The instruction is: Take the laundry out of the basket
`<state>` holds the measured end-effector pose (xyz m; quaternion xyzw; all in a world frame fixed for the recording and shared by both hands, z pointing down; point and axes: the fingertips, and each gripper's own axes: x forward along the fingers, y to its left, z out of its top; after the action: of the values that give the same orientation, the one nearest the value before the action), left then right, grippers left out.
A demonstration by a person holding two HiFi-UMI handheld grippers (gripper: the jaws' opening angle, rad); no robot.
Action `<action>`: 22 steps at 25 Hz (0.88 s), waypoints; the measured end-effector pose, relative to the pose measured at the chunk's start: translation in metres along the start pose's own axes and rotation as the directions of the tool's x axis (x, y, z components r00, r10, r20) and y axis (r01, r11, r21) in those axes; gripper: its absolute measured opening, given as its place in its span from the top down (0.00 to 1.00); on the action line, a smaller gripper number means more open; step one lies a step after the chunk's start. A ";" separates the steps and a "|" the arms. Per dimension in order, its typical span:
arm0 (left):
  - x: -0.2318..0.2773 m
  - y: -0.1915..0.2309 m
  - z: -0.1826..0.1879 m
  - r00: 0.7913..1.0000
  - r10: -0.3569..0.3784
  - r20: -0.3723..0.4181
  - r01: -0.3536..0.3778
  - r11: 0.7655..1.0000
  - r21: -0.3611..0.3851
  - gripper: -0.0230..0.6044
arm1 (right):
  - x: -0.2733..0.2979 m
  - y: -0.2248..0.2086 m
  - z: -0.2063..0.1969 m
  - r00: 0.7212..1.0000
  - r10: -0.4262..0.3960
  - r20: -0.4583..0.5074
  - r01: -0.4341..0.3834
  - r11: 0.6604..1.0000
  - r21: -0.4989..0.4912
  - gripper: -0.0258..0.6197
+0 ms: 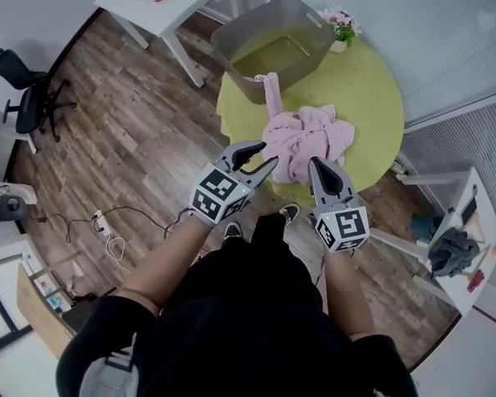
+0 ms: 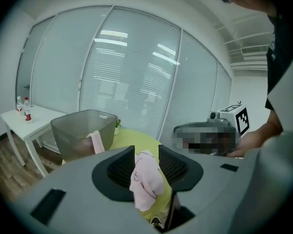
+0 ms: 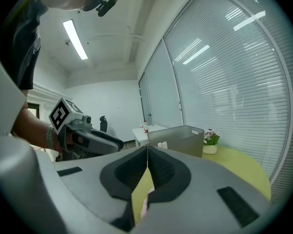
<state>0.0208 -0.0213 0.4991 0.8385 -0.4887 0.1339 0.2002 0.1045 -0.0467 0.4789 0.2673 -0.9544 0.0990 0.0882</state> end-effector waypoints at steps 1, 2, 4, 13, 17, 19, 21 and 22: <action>-0.011 -0.003 -0.001 1.000 -0.001 0.018 0.001 1.000 0.006 0.73 | -0.003 0.011 0.001 1.000 0.000 0.004 0.000 1.000 -0.005 0.92; -0.023 -0.005 -0.002 0.999 -0.001 0.032 0.001 1.000 0.014 0.76 | -0.006 0.022 0.002 1.000 0.000 0.008 0.000 1.000 -0.010 0.92; -0.047 -0.011 -0.004 0.998 0.003 0.061 -0.005 0.999 0.032 0.83 | -0.014 0.045 0.004 1.000 -0.004 0.022 0.004 1.000 -0.014 0.92; -0.146 -0.050 -0.001 0.980 -0.023 0.197 -0.001 0.992 0.123 0.95 | -0.058 0.140 0.022 0.997 -0.017 0.074 0.019 0.999 -0.038 0.92; -0.173 -0.073 0.004 0.970 -0.062 0.233 0.025 0.987 0.159 0.95 | -0.078 0.169 0.029 0.995 -0.023 0.095 0.028 0.998 -0.056 0.92; -0.184 -0.085 0.008 0.966 -0.082 0.244 0.037 0.982 0.184 0.95 | -0.089 0.181 0.031 0.994 -0.031 0.107 0.037 0.998 -0.057 0.92; -0.192 -0.095 0.010 0.963 -0.100 0.251 0.049 0.978 0.201 0.95 | -0.099 0.190 0.033 0.992 -0.039 0.118 0.046 0.997 -0.060 0.92; -0.194 -0.099 0.010 0.961 -0.107 0.254 0.054 0.977 0.207 0.95 | -0.102 0.193 0.034 0.992 -0.040 0.121 0.049 0.997 -0.066 0.92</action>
<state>0.0133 0.1666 0.3878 0.8840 -0.4604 0.0608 0.0543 0.0846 0.1574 0.3957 0.2908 -0.9547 0.0479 0.0420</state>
